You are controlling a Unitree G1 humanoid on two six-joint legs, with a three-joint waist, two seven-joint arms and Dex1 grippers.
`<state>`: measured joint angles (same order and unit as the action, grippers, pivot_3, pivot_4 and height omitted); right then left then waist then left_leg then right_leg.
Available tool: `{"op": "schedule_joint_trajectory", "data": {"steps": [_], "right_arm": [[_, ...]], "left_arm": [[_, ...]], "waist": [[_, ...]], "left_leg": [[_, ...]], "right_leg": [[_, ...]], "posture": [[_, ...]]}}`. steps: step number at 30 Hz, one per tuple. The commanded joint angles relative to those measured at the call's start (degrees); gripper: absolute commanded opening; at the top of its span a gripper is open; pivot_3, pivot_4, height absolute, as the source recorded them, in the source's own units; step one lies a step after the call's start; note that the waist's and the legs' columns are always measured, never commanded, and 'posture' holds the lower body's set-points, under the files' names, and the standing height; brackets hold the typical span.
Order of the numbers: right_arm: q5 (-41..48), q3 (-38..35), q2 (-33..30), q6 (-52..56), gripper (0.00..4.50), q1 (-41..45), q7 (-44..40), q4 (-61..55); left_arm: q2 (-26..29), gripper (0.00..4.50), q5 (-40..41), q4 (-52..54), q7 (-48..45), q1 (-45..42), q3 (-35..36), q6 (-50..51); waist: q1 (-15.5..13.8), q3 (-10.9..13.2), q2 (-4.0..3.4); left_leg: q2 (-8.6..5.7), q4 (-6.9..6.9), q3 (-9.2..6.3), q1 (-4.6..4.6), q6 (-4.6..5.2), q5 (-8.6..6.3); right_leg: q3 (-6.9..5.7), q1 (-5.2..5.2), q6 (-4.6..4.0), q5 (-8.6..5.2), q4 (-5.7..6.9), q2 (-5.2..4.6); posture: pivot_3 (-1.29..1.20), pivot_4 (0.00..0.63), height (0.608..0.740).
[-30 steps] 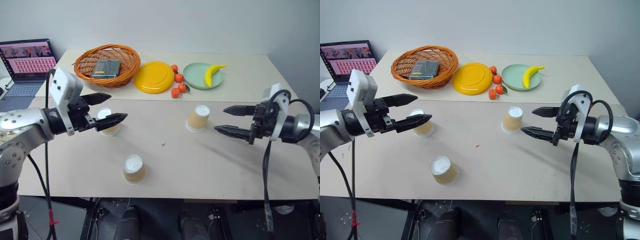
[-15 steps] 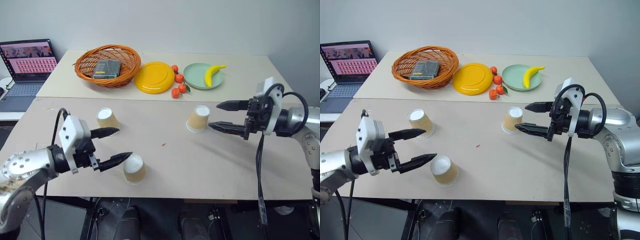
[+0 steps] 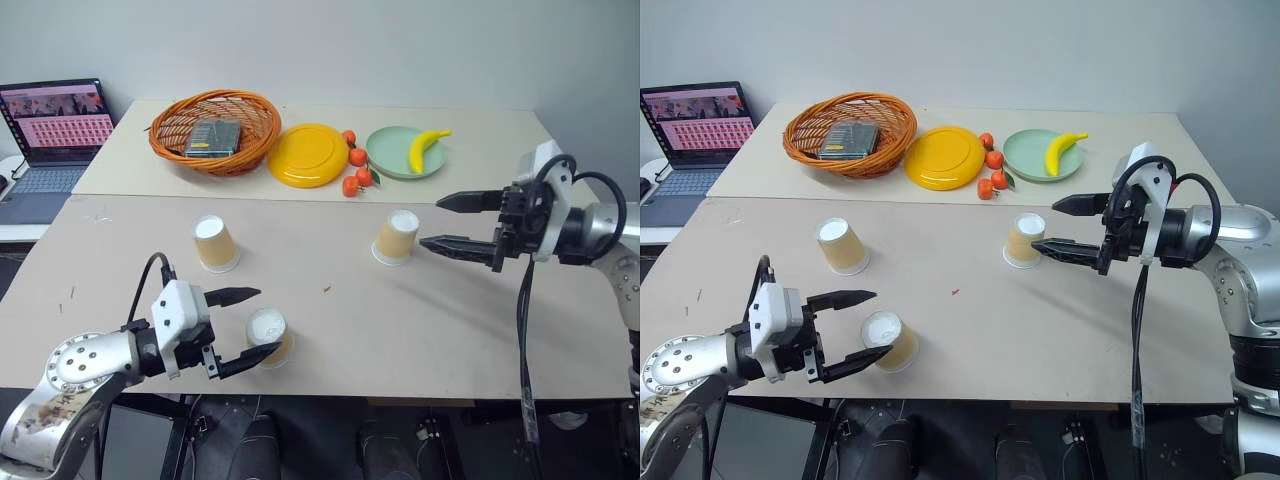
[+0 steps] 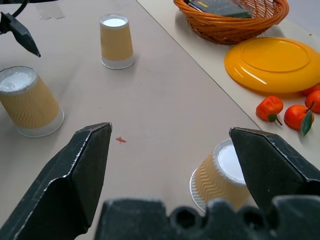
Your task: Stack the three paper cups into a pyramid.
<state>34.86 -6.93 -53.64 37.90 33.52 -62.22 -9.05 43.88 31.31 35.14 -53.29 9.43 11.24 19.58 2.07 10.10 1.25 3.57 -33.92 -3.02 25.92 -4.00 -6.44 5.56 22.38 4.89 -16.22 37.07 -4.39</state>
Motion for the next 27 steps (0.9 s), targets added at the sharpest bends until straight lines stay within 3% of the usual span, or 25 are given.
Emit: {"op": "schedule_joint_trajectory", "data": {"steps": [1,9,10,11,14,15,21,27], "right_arm": [[0.0,-1.9,-1.5,0.6,4.42,1.7,0.5,-1.1],[0.7,-3.2,-3.1,1.7,4.42,1.3,1.2,-2.5],[0.7,-3.4,-3.2,1.8,4.5,1.2,1.2,-2.5],[0.8,-3.5,-3.4,1.8,4.5,1.2,1.2,-2.6],[0.7,-3.9,-3.9,1.7,4.5,0.7,1.1,-2.6],[0.8,-4.1,-4.0,1.7,4.5,0.5,1.1,-2.6],[0.9,-5.4,-3.9,1.6,4.5,-1.4,2.3,-3.9],[2.3,-8.4,-3.3,3.2,4.5,-4.7,5.2,-7.9]], "left_arm": [[-1.6,4.5,-3.5,-3.0,-0.3,0.1,-1.8,-4.6],[-4.7,4.5,-6.1,-7.7,-0.1,-2.2,-5.8,-8.2],[-5.1,4.0,-6.0,-7.8,0.1,-2.6,-6.2,-8.2],[-5.5,3.91,-6.0,-7.9,0.2,-3.0,-6.5,-8.2],[-6.3,2.8,-6.2,-7.8,0.8,-4.0,-7.2,-7.8],[-6.4,2.64,-6.3,-7.8,0.9,-4.3,-7.4,-7.6],[-8.9,2.6,-9.3,-14.7,5.1,-13.2,-8.6,-7.3],[-11.1,2.6,-10.8,-24.1,1.6,-28.3,-13.6,-7.3]], "waist": [[0.0,0.0,0.0],[0.0,0.0,0.0],[-0.1,0.0,0.0],[0.0,0.0,0.0],[0.0,0.0,0.0],[0.0,0.0,0.0],[-0.5,0.0,0.0],[-1.2,0.0,0.0]], "left_leg": [[0.0,0.0,0.0,-0.01,0.0,0.0],[0.0,0.0,0.0,-0.01,0.0,0.0],[0.01,0.0,-0.01,-0.01,0.0,0.0],[0.0,0.0,-0.01,-0.01,0.0,0.0],[0.0,-0.01,-0.01,-0.01,0.0,0.0],[0.0,-0.01,-0.01,-0.01,0.0,0.0],[-0.01,-0.04,-0.02,-0.04,0.01,0.01],[-0.04,-0.07,-0.03,-0.06,0.01,0.01]], "right_leg": [[0.0,0.0,0.0,0.0,0.0,0.0],[0.0,-0.01,0.0,0.0,0.0,0.0],[-0.01,-0.01,0.0,0.0,0.0,0.01],[-0.01,-0.01,0.0,0.0,0.01,0.0],[0.0,-0.02,0.0,0.0,0.01,0.0],[0.0,-0.02,0.0,0.0,0.01,0.0],[-0.02,-0.06,0.02,0.01,0.03,0.01],[-0.01,-0.09,0.04,0.01,0.04,0.01]], "posture": [[0.0,0.15,0.732],[0.0,0.15,0.732],[0.0,0.15,0.732],[0.0,0.15,0.732],[0.0,0.15,0.732],[0.0,0.15,0.732],[0.0,0.15,0.732],[0.0,0.15,0.732]]}}
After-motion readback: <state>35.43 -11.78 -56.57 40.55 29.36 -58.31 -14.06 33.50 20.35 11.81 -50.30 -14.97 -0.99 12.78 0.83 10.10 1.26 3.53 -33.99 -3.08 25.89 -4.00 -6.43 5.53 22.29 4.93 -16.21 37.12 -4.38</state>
